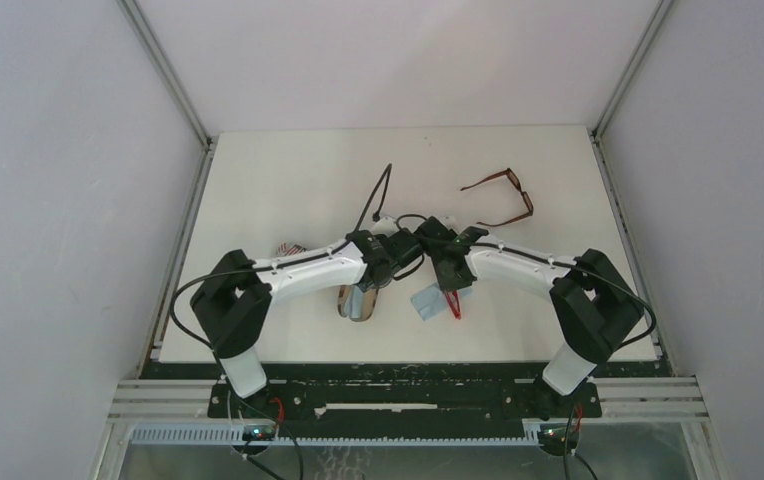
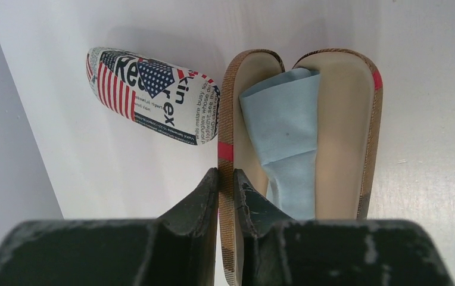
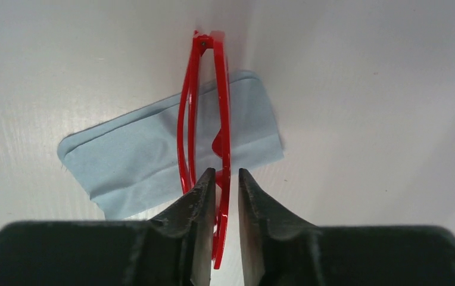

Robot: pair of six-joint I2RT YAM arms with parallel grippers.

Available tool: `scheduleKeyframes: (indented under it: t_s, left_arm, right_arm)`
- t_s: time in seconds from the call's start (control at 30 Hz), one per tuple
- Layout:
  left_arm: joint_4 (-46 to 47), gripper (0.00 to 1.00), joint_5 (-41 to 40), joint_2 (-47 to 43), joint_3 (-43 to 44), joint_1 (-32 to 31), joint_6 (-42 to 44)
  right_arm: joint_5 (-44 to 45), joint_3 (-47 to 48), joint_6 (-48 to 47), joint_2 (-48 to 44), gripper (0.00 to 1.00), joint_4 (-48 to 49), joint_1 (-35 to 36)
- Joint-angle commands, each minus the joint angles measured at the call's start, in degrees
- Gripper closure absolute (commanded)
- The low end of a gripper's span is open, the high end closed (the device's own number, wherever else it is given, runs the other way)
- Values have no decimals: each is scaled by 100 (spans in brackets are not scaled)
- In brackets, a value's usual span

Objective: Organize the sunglasses
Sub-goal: Place the sunglasses at the center of the board.

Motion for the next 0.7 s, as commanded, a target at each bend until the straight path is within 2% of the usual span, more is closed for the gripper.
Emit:
scheduleKeyframes:
  t_s: [0.0,0.23,0.53,0.67]
  left_arm:
    - [95,82,-237,-290,-102,-22,-113]
    - [145,82,-215,-316,-177,-21,-146]
    - [211,82,-157,-317,-245,-20,-176]
    - [218,82,-151,-337,-236,-21,-176]
  right_arm:
    - [184,190,-27,-116,78,-31,156]
    - [147,121,33,-519,71,111,235]
    - [-714,-472,98,-1243,73,903,-6]
    - [-457,-645,141,-1562,74,920,-134]
